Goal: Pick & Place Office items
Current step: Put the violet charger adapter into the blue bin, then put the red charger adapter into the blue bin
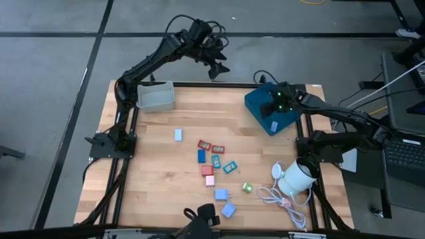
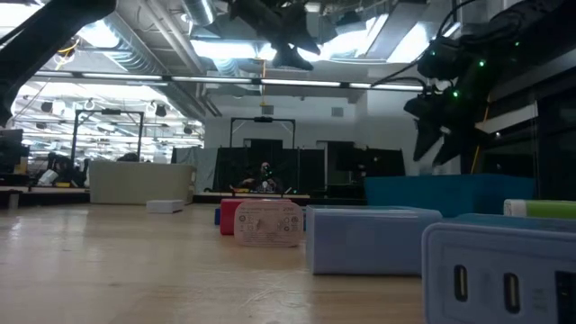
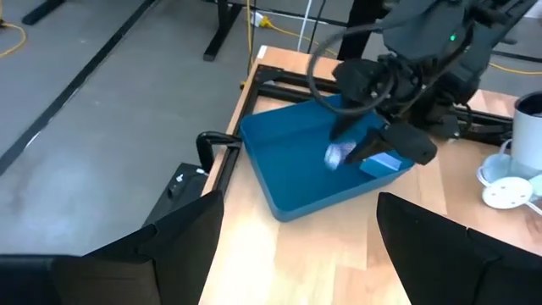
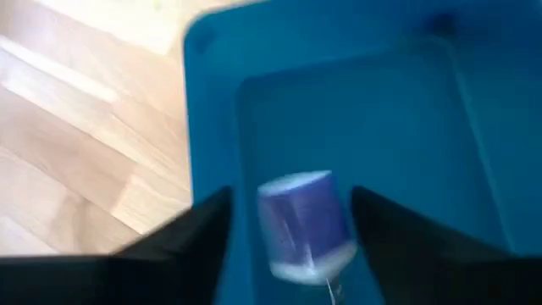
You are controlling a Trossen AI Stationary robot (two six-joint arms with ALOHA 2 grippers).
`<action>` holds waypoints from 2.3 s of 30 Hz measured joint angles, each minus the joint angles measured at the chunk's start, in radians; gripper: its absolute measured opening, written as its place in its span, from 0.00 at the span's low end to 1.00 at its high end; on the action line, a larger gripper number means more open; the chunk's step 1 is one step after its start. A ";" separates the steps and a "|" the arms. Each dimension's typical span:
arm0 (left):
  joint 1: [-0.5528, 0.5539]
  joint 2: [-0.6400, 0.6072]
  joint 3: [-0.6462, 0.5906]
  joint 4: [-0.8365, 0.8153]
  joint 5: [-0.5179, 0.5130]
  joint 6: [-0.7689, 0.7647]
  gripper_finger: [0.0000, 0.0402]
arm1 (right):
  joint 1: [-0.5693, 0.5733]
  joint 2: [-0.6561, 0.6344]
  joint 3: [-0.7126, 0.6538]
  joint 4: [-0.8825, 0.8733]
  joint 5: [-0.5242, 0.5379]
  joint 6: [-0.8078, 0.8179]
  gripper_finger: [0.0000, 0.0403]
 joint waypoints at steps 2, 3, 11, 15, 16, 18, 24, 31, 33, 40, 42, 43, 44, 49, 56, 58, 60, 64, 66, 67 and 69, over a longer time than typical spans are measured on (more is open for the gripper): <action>-0.007 0.000 0.000 -0.014 -0.001 0.003 0.76 | 0.000 -0.004 0.023 0.001 -0.002 -0.007 0.80; -0.011 0.000 0.000 -0.027 -0.001 0.006 0.76 | 0.000 -0.004 0.035 0.001 -0.004 -0.013 0.84; -0.037 0.000 0.000 -0.190 -0.008 0.065 0.76 | 0.000 -0.004 0.137 0.001 0.000 -0.055 0.81; -0.065 0.000 0.000 -0.347 -0.049 0.129 0.76 | 0.001 -0.011 0.208 0.002 -0.027 -0.082 0.73; -0.075 0.000 0.000 -0.363 -0.054 0.132 0.76 | 0.001 -0.014 0.226 0.002 -0.031 -0.093 0.72; -0.099 0.000 0.000 -0.363 -0.053 0.115 0.76 | 0.000 -0.015 0.262 0.001 -0.048 -0.124 0.70; -0.214 0.006 -0.011 -0.317 -0.020 0.040 0.76 | 0.000 -0.015 0.336 0.000 -0.084 -0.182 0.69; -0.299 -0.028 -0.268 0.033 -0.005 -0.246 0.76 | 0.000 -0.035 0.346 -0.043 -0.140 -0.210 0.69; -0.325 -0.068 -0.377 0.218 -0.020 -0.335 0.76 | 0.000 -0.046 0.346 -0.064 -0.156 -0.223 0.69; -0.407 -0.252 -0.847 0.902 -0.322 -0.710 0.76 | -0.002 -0.104 0.346 -0.078 -0.194 -0.239 0.69; -0.448 -0.323 -0.960 0.940 -0.441 -0.747 0.75 | -0.002 -0.126 0.346 -0.081 -0.209 -0.237 0.69; -0.472 -0.352 -1.009 0.914 -0.489 -0.749 0.74 | -0.002 -0.136 0.346 -0.081 -0.210 -0.236 0.69; -0.499 -0.376 -1.051 0.885 -0.529 -0.750 0.74 | -0.002 -0.144 0.346 -0.082 -0.210 -0.232 0.69; -0.617 -0.439 -1.162 0.741 -0.566 -0.727 0.70 | -0.001 -0.175 0.346 -0.081 -0.239 -0.168 0.69; -0.750 -0.419 -1.193 0.692 -0.433 -0.560 0.71 | 0.043 -0.200 0.346 -0.092 -0.304 -0.026 0.69; -0.771 -0.414 -1.192 0.683 -0.432 -0.523 0.71 | 0.079 -0.217 0.346 -0.130 -0.303 0.001 0.69; -0.791 -0.412 -1.192 0.643 -0.439 -0.485 0.71 | 0.129 -0.226 0.347 -0.145 -0.280 0.040 0.69; -0.815 -0.412 -1.192 0.570 -0.470 -0.437 0.71 | 0.213 -0.242 0.346 -0.156 -0.193 0.100 0.69; -0.818 -0.408 -1.192 0.555 -0.461 -0.440 0.71 | 0.249 -0.241 0.346 -0.155 -0.154 0.122 0.69; -0.824 -0.408 -1.192 0.540 -0.453 -0.438 0.71 | 0.266 -0.240 0.346 -0.155 -0.138 0.131 0.69; -0.844 -0.408 -1.192 0.518 -0.450 -0.399 0.71 | 0.297 -0.241 0.346 -0.149 -0.114 0.147 0.69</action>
